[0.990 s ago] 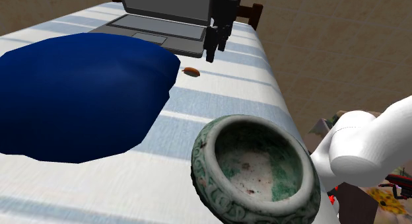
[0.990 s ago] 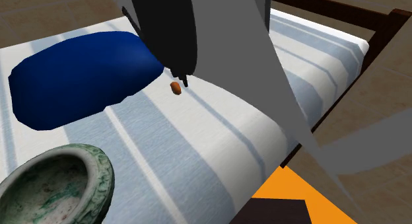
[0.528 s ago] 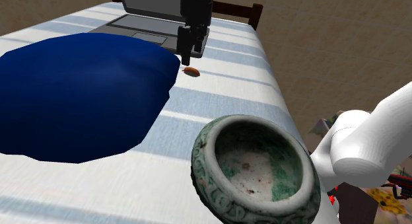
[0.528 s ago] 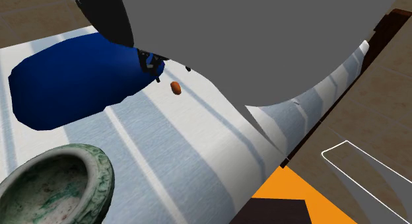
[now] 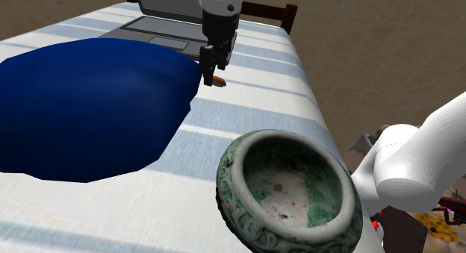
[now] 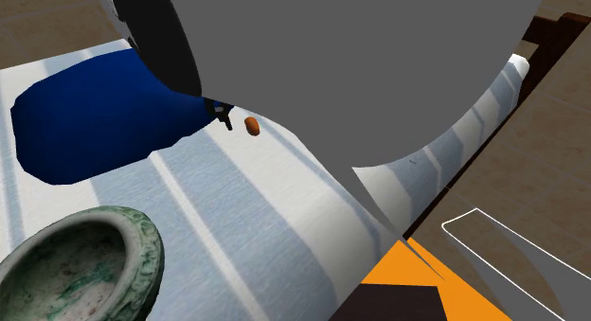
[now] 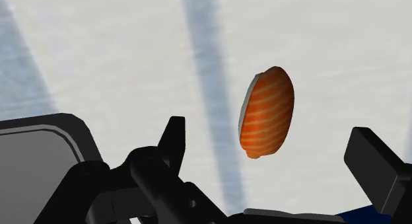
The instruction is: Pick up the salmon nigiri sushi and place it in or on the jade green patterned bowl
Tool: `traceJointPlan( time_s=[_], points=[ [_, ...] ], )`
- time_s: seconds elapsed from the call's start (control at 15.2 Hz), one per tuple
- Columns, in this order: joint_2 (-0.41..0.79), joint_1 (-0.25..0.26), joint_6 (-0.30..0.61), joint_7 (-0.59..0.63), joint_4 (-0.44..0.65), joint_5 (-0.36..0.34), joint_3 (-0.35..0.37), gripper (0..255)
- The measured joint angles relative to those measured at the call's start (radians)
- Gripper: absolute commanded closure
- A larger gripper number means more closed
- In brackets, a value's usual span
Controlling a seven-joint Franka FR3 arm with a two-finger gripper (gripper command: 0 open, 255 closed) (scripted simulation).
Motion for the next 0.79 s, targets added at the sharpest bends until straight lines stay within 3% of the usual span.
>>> traceJointPlan(
  time_s=[0.33, 0.4, 0.79],
  points=[
    [0.000, 0.000, 0.004, 0.000, -0.003, 0.000, 0.000, 0],
    [0.000, 0.000, 0.004, 0.000, -0.004, 0.000, 0.000, 255],
    [0.001, 0.001, 0.005, 0.000, -0.004, 0.000, 0.000, 255]
  ],
)
